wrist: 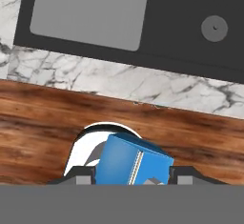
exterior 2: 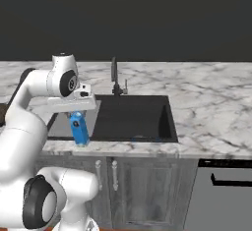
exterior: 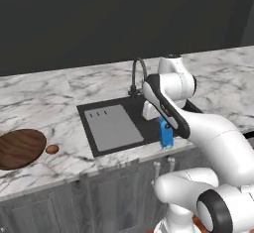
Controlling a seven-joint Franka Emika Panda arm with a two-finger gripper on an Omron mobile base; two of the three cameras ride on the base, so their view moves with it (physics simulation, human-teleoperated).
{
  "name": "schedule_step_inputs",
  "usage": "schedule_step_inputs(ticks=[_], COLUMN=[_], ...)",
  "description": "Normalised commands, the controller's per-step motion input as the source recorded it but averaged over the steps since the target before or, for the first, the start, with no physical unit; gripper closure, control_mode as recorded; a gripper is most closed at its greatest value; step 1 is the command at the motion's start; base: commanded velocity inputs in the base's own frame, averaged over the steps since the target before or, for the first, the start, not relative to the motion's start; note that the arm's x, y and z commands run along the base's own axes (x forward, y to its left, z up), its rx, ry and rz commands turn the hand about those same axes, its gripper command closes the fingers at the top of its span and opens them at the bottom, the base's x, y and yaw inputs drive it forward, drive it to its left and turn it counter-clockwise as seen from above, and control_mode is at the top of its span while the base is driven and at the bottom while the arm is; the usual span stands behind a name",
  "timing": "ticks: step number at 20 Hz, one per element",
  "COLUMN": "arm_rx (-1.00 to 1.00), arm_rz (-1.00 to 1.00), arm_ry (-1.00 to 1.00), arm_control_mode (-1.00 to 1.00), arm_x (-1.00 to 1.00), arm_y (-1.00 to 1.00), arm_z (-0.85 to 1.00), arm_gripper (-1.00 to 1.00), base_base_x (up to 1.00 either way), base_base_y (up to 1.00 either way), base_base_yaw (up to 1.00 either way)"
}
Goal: Gather the eggs and milk located in the vicinity of the sink area and place them right next to the bowl.
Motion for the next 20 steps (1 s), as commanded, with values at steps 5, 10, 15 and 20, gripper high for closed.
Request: schedule_step_inputs(ticks=[5,10,15,20], arm_rx=[0.0,0.0,0.0,0.0], arm_rz=[0.0,0.0,0.0,0.0], arm_ry=[0.0,0.0,0.0,0.0], arm_control_mode=[1.0,1.0,1.0,1.0], arm_x=[0.0,0.0,0.0,0.0], arm_y=[0.0,0.0,0.0,0.0], arm_z=[0.0,0.0,0.0,0.0], arm_gripper=[1.0,1.0,1.0,1.0], base_base_x=[-0.04,0.19,0.61,0.53], base_base_y=[1.0,0.99,0.43,0.12], base_base_yaw=[0.0,-0.06,-0.2,-0.17])
